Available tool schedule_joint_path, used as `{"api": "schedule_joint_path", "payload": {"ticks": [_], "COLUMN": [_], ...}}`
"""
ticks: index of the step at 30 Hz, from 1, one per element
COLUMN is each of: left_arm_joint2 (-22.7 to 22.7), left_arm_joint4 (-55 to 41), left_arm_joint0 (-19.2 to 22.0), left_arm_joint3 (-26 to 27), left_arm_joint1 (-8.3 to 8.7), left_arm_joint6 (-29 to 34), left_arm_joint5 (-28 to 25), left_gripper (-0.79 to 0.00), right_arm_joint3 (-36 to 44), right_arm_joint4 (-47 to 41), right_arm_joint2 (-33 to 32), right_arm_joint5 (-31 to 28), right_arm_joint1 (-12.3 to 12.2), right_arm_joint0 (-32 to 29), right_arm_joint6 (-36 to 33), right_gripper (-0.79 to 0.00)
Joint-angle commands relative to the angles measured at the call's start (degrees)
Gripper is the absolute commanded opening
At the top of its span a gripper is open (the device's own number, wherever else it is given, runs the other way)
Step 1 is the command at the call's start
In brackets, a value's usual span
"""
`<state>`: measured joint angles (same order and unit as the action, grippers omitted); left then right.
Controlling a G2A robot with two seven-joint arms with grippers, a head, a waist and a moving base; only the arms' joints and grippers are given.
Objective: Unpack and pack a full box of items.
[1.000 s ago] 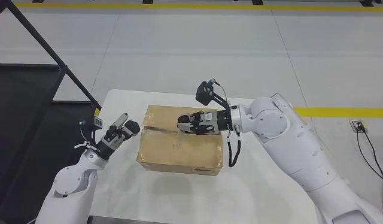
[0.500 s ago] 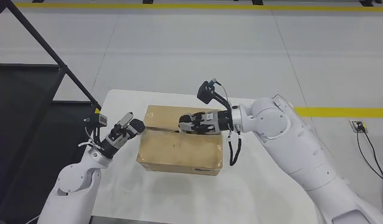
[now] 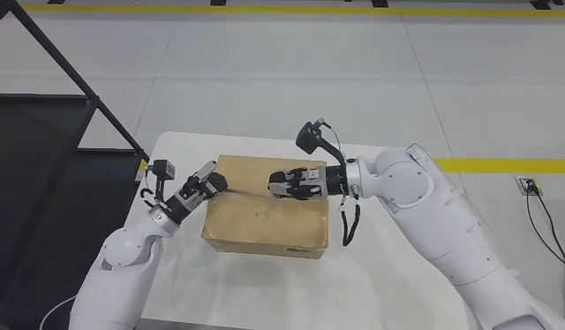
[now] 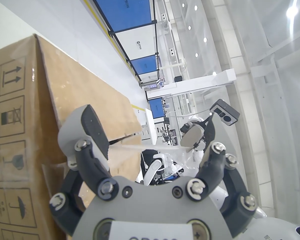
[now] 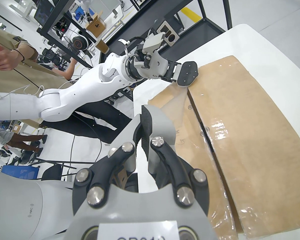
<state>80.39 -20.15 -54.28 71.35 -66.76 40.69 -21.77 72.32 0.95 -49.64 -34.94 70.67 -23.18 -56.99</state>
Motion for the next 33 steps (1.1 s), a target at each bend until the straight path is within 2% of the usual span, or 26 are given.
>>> {"api": "schedule_joint_path", "payload": {"ticks": [1,10,20,33], "left_arm_joint2": [-0.2,-0.5,0.9,1.0], "left_arm_joint4": [-0.1,-0.2,-0.4,-1.9], "left_arm_joint0": [0.3,0.8,-2.4,-3.7], "left_arm_joint3": [-0.8,-2.3,0.6,3.1], "left_arm_joint1": [-0.03,-0.08,0.29,0.26], "left_arm_joint6": [-0.2,-0.7,-1.0,-2.2], "left_arm_joint5": [0.1,0.3,-1.3,-1.3], "left_gripper": [0.000,0.000,0.000,0.000], "right_arm_joint3": [0.0,-1.2,-3.5,-4.5], "right_arm_joint4": [-0.1,-0.2,-0.1,0.4], "right_arm_joint2": [-0.2,0.4,0.4,-0.4], "right_arm_joint5": [-0.3,0.3,0.5,2.8], "right_arm_joint1": [-0.1,0.1,0.3,-0.2], "right_arm_joint0": [0.0,0.7,1.1,0.3], "right_arm_joint6": [-0.2,-0.5,0.1,-0.9], "right_gripper": [-0.785,-0.785,-0.785,-0.785]}}
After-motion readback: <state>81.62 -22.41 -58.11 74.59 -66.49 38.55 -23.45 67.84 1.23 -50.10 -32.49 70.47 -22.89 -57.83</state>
